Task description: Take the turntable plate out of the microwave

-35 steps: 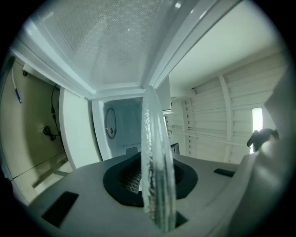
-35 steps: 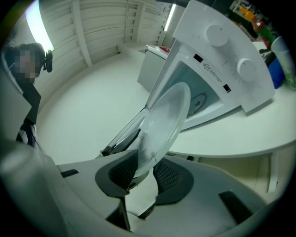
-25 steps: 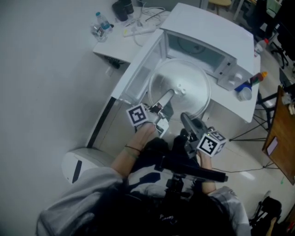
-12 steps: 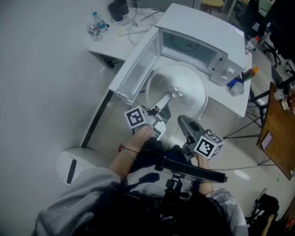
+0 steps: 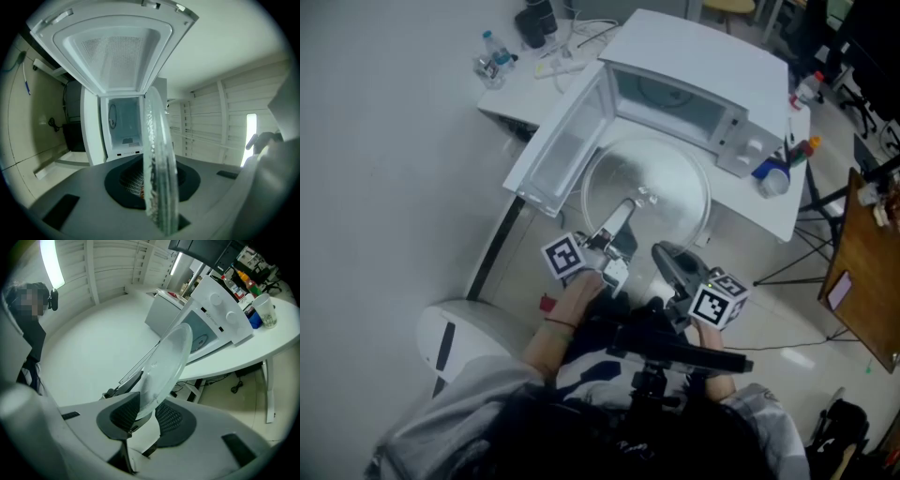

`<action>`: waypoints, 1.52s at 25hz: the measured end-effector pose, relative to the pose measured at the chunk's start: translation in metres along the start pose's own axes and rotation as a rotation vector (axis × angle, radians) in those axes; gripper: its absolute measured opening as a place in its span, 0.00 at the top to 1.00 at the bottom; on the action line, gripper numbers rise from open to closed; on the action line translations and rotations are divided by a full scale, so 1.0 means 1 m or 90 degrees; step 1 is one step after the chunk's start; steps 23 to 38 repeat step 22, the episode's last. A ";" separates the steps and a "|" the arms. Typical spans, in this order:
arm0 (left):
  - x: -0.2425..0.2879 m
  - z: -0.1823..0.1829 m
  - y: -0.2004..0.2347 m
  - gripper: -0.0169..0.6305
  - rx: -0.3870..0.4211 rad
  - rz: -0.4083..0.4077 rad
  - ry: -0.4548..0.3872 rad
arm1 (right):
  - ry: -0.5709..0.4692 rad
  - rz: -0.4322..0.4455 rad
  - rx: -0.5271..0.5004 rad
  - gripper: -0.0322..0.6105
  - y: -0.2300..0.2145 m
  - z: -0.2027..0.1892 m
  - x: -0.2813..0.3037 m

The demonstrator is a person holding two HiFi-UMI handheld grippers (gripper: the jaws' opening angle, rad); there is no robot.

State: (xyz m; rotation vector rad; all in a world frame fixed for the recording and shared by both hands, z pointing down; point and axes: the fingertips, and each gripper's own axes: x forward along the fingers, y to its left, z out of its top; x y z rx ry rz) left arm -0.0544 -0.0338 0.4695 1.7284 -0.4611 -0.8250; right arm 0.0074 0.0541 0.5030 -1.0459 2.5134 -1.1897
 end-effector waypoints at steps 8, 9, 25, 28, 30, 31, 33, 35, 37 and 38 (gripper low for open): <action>0.005 0.004 0.003 0.88 -0.002 0.011 -0.015 | 0.004 0.014 -0.001 0.79 -0.003 0.009 0.003; 0.006 0.004 0.005 0.88 -0.001 0.012 -0.014 | 0.003 0.014 -0.001 0.79 -0.003 0.010 0.003; 0.013 0.004 0.011 0.88 -0.025 0.010 -0.002 | -0.006 -0.005 0.000 0.78 -0.009 0.012 0.002; 0.013 0.004 0.011 0.88 -0.025 0.010 -0.002 | -0.006 -0.005 0.000 0.78 -0.009 0.012 0.002; 0.013 0.004 0.011 0.88 -0.025 0.010 -0.002 | -0.006 -0.005 0.000 0.78 -0.009 0.012 0.002; 0.013 0.004 0.011 0.88 -0.025 0.010 -0.002 | -0.006 -0.005 0.000 0.78 -0.009 0.012 0.002; 0.013 0.004 0.011 0.88 -0.025 0.010 -0.002 | -0.006 -0.005 0.000 0.78 -0.009 0.012 0.002; 0.013 0.004 0.011 0.88 -0.025 0.010 -0.002 | -0.006 -0.005 0.000 0.78 -0.009 0.012 0.002; 0.013 0.004 0.011 0.88 -0.025 0.010 -0.002 | -0.006 -0.005 0.000 0.78 -0.009 0.012 0.002; 0.013 0.004 0.011 0.88 -0.025 0.010 -0.002 | -0.006 -0.005 0.000 0.78 -0.009 0.012 0.002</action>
